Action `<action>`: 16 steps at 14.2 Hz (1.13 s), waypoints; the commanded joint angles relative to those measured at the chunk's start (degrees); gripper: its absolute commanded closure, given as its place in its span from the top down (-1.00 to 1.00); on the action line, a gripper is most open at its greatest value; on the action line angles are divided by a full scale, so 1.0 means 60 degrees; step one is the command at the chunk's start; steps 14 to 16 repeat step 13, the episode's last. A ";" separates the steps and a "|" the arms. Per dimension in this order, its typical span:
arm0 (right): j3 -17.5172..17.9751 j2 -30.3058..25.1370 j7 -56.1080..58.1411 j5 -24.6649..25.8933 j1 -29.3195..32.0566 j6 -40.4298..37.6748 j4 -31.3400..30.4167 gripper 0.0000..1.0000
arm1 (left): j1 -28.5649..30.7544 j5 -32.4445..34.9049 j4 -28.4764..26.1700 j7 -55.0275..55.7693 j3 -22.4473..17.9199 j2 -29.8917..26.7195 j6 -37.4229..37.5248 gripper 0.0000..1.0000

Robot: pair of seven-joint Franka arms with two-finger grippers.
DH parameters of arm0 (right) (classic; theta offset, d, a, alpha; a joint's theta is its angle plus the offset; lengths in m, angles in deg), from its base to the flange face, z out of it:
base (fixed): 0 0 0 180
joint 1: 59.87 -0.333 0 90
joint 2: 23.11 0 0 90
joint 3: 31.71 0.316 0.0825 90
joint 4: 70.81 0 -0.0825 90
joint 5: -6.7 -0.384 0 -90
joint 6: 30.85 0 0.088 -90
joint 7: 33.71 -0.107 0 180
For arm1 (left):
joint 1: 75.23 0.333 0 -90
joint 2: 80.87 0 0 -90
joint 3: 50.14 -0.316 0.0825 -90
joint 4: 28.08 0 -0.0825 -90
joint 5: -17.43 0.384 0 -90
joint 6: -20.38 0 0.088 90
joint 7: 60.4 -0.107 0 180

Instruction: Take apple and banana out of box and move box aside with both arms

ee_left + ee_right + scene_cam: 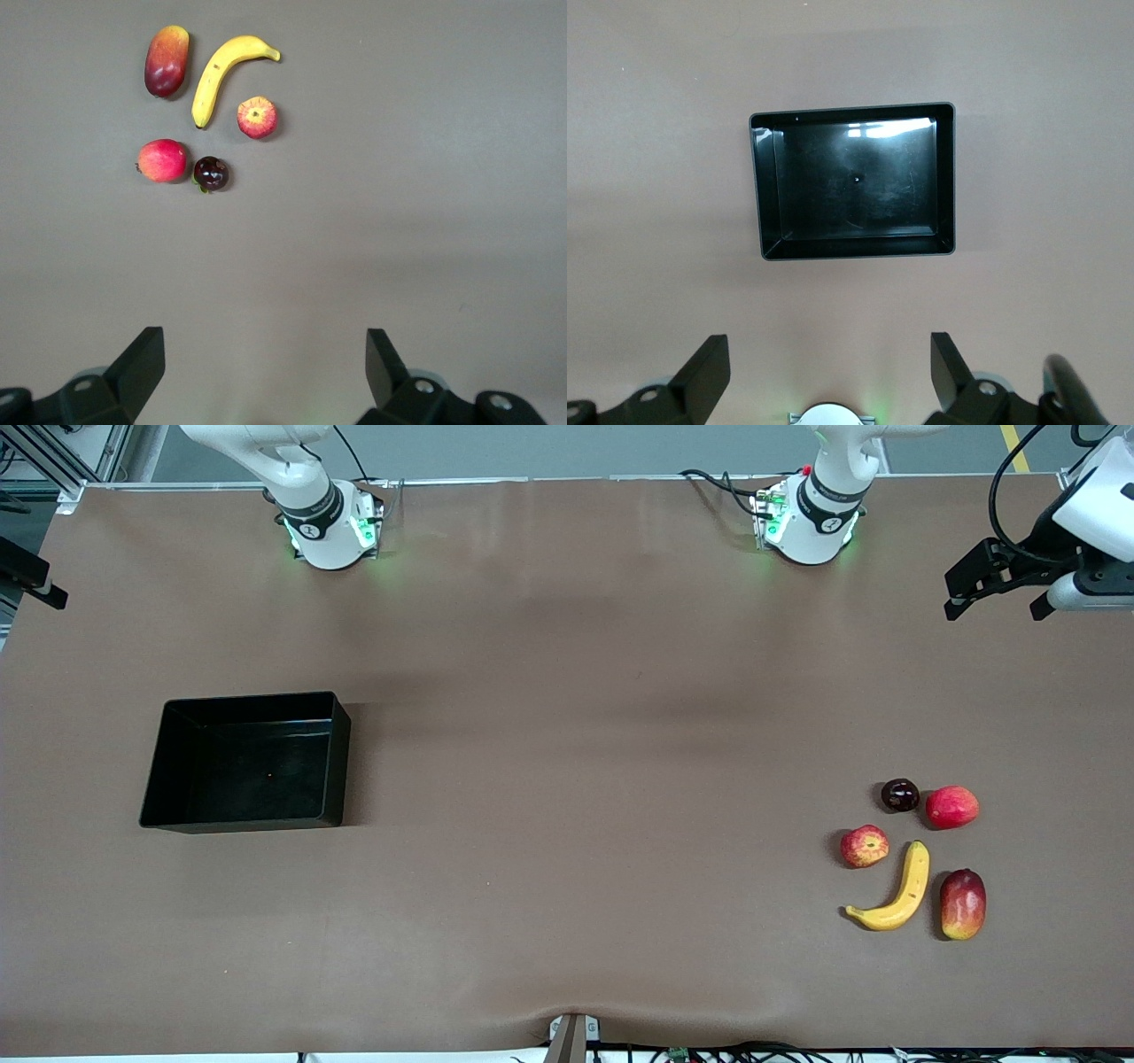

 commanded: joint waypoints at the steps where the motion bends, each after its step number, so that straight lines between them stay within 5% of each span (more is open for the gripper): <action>1: 0.0027 0.0118 -0.0209 0.0167 -0.0035 0.0050 0.0233 1.00 | 0.0014 -0.0191 -0.0114 -0.0116 -0.0022 -0.0143 -0.0099 1.00; 16: 0.0056 0.0428 -0.0194 0.0270 -0.0225 -0.0038 0.0645 1.00 | 0.0072 0.0014 0.0047 0.0089 -0.0125 -0.0100 -0.0084 1.00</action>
